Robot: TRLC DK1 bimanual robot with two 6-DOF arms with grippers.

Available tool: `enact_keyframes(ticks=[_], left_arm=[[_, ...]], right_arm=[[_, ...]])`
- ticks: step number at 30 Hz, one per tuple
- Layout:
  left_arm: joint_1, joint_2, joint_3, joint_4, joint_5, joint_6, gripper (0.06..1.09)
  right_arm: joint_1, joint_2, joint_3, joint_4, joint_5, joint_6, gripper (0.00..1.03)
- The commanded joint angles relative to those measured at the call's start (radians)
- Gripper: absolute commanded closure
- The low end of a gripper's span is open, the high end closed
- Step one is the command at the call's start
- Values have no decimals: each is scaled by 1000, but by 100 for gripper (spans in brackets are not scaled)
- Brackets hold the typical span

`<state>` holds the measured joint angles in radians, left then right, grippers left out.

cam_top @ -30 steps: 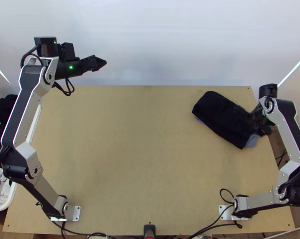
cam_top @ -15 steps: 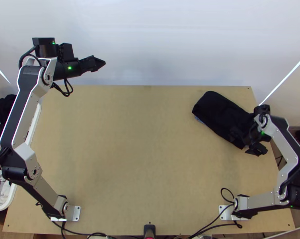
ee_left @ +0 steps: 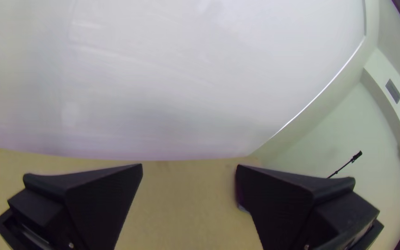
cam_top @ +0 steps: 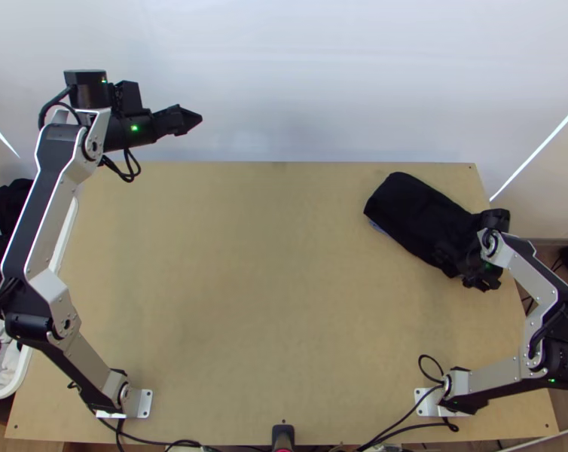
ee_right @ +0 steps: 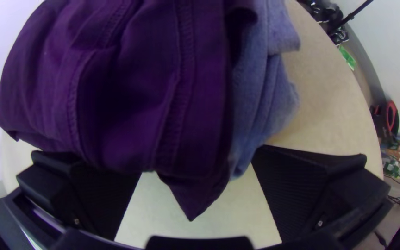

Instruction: Fold the t-shirt

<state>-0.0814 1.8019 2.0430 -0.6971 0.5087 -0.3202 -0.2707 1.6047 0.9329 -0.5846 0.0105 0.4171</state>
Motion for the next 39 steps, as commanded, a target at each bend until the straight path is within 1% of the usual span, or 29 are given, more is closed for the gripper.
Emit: enact_keyframes(ticks=[1,7,10,12,15,17,18,19,20,22,24,26,28,29,31,32,35,37,39], left_arm=[[-4,10,5,13,1,-10,10],[-6,19,3,19,1,-16,10],[-4,24,2,19,1,-17,10],[-3,20,2,19,-1,-16,10],[9,-10,-20,19,-7,4,10],[14,-49,-52,25,-41,17,10],[15,-76,-76,27,-45,23,10],[17,-116,-122,47,-58,33,10],[15,-164,-188,91,-87,55,10],[6,-283,-346,177,-111,96,10],[-6,-397,-481,237,-159,125,10],[-8,-501,-595,271,-217,138,10],[-1,-604,-711,314,-279,164,10],[8,-659,-777,344,-325,185,10],[31,-750,-883,401,-418,191,10],[49,-793,-937,424,-447,193,10],[115,-915,-1109,524,-473,210,10],[143,-1006,-1233,633,-495,211,10],[175,-1105,-1393,795,-510,250,10]], right_arm=[[-2,3,-17,92,8,-8,4],[5,3,-28,150,14,-6,4],[16,-9,-39,154,19,-11,4],[28,-72,-54,147,19,-54,4],[65,-238,-74,147,16,-136,4],[113,-358,-71,150,16,-215,4],[139,-414,-62,152,14,-236,4],[168,-465,-45,154,8,-247,4],[197,-511,-26,154,-15,-255,4],[235,-571,24,126,-53,-262,4],[252,-623,60,120,-50,-311,4],[281,-647,92,97,-43,-331,4],[288,-684,101,85,-38,-328,4],[289,-720,93,95,-38,-311,4],[288,-779,40,175,-34,-299,4],[286,-821,-8,246,-27,-299,4],[277,-930,-187,506,-12,-284,4],[278,-967,-276,609,-12,-285,4],[281,-1009,-352,684,-12,-284,4]])
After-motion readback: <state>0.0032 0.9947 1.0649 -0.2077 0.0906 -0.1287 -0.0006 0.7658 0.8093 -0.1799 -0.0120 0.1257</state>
